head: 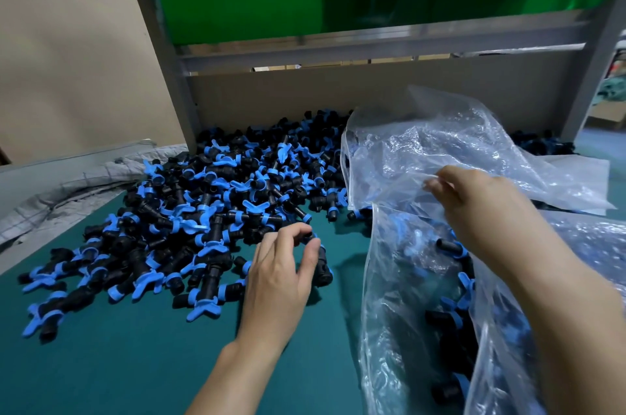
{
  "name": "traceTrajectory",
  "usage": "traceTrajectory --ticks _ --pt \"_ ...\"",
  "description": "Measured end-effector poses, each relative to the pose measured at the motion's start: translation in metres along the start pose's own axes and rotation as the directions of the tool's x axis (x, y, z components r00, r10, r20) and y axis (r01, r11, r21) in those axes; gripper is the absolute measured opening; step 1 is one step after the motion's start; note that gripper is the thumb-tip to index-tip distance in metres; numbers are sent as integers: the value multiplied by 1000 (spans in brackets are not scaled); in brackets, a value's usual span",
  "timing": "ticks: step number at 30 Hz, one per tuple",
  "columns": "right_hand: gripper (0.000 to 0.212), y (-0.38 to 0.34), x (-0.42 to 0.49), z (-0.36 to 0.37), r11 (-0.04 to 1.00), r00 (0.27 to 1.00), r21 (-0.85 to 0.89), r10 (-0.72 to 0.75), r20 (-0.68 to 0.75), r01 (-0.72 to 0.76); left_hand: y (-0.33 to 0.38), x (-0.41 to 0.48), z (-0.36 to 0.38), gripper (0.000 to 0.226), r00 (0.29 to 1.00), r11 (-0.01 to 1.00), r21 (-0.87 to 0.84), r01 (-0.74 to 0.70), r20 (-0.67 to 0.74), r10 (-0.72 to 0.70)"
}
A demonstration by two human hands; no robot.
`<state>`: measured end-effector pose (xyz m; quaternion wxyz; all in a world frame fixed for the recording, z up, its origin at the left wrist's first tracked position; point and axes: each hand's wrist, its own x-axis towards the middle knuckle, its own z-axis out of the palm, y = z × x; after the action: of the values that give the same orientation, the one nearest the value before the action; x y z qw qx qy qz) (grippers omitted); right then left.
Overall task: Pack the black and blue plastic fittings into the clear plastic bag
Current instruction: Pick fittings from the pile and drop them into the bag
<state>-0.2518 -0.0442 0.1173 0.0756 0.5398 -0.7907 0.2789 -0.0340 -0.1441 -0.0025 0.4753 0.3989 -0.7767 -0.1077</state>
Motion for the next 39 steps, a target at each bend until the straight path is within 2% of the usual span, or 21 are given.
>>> traceTrajectory --ticks 3,9,14,18,22,23,29,39 --pt "30 -1 0 0 1000 1000 -2 5 22 -5 -2 1 1 22 997 995 -76 62 54 -58" --pt "31 -2 -1 -1 1000 999 -4 6 34 -6 -5 4 4 13 994 982 -174 72 95 -56" --pt "32 -2 -2 0 1000 998 3 14 63 -14 1 4 2 11 978 908 -363 207 95 -184" --pt "31 -2 -2 1 1000 998 14 24 65 -25 8 8 1 10 918 720 -590 367 102 -384" --pt "31 -2 -1 1 999 997 13 37 74 -38 20 12 2 9 816 378 -771 513 301 -494" --pt "32 -2 -1 0 999 996 15 41 75 -42 22 11 4 8 800 337 -779 530 326 -505" --pt "33 0 0 2 999 996 3 48 75 -48 24 10 10 10 755 349 -754 556 283 -591" --pt "32 -3 -1 3 999 996 -14 35 81 -34 20 10 10 22 736 328 -756 566 285 -614"
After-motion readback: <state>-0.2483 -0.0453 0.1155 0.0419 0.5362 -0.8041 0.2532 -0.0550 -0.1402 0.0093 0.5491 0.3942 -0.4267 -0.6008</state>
